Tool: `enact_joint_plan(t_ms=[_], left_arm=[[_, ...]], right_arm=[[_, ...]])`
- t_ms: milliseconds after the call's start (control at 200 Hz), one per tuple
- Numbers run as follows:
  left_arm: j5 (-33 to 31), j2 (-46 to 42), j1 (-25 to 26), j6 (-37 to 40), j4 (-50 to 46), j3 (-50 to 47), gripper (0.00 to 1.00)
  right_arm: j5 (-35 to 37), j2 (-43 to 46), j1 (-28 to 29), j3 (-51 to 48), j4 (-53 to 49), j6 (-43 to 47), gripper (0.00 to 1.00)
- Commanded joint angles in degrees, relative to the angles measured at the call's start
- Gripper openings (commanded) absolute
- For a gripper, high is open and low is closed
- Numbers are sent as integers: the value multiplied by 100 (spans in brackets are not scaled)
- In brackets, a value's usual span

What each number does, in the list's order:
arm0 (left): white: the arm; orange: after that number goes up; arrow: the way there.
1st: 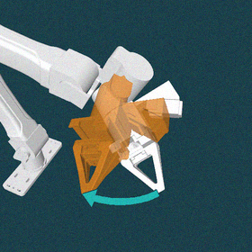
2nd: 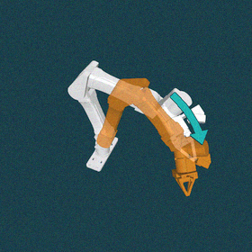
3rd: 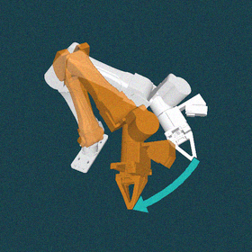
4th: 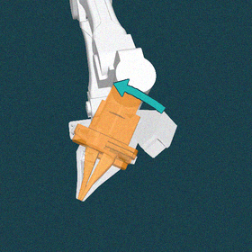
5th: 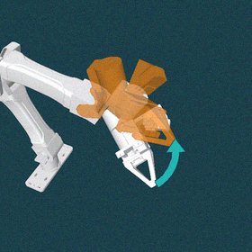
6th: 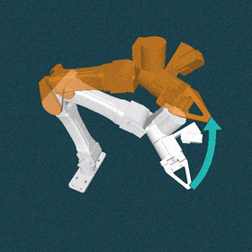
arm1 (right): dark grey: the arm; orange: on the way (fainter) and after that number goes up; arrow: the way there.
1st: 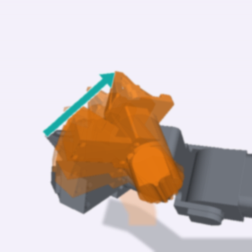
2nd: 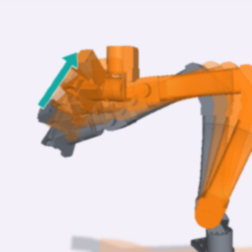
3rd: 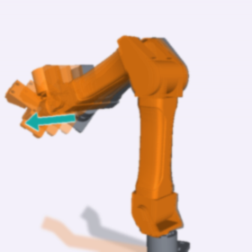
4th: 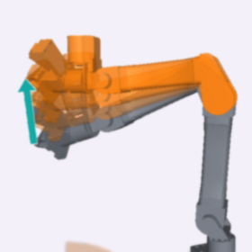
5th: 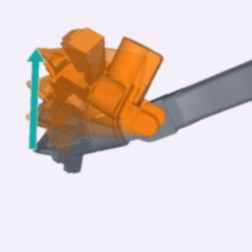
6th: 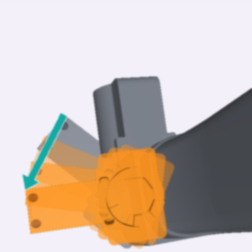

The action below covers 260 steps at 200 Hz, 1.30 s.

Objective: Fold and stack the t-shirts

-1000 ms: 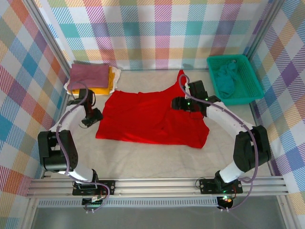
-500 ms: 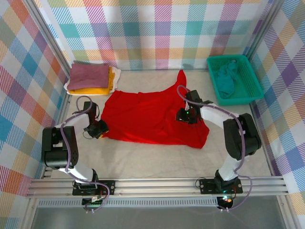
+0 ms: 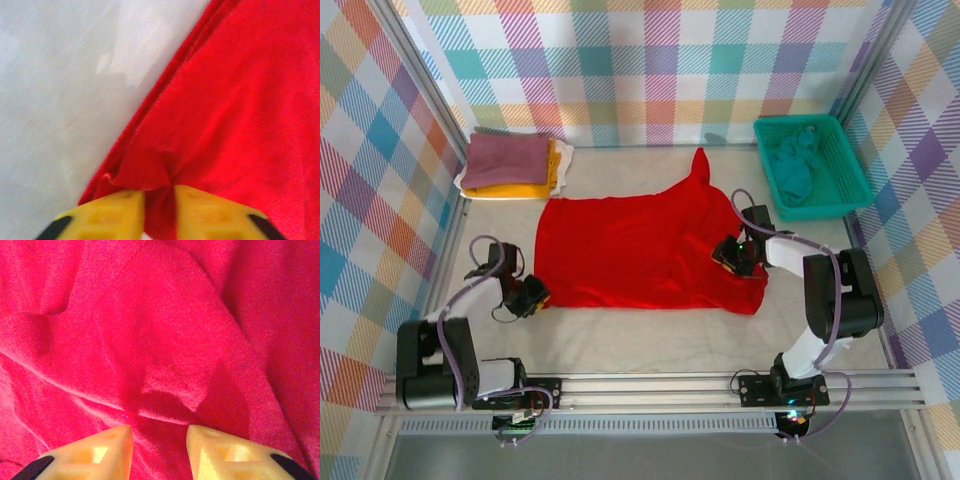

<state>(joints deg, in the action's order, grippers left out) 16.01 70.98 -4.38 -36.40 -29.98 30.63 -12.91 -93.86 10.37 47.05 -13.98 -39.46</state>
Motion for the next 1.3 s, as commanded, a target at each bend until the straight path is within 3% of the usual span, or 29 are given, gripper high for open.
enact_joint_plan(t_ms=[0,100,230,435,605,835,965,1080,1230,1295], left_arm=[[-317,-698,-30,-568,-1262,-97,19],[-541,-1330,-36,-671,-1605,163,27],[-698,-1012,-34,-294,-1686,715,29],[-839,-83,439,87,-1053,1508,31],[-1067,752,1127,101,-734,1770,31],[-1211,1200,1215,55,-236,1407,31],[-1240,1354,1215,98,-171,1328,32],[-1258,1407,1219,107,-96,1296,32],[-1297,1460,1214,147,-105,1303,32],[-1344,1463,1212,151,-121,1304,32]], right_arm=[[123,319,-79,-216,-537,-288,37],[257,725,-79,114,-833,27,38],[13,837,-59,679,-820,735,41],[202,-266,294,2188,-1821,2145,47],[750,-1007,463,2825,-2255,2326,55],[847,-1739,867,3444,-2540,2567,56],[1099,-2056,939,3593,-2616,2525,52],[1241,-2162,942,3597,-2566,2530,42],[1396,-2048,947,3547,-2503,2487,16],[1495,-1935,942,3529,-2490,2441,12]])
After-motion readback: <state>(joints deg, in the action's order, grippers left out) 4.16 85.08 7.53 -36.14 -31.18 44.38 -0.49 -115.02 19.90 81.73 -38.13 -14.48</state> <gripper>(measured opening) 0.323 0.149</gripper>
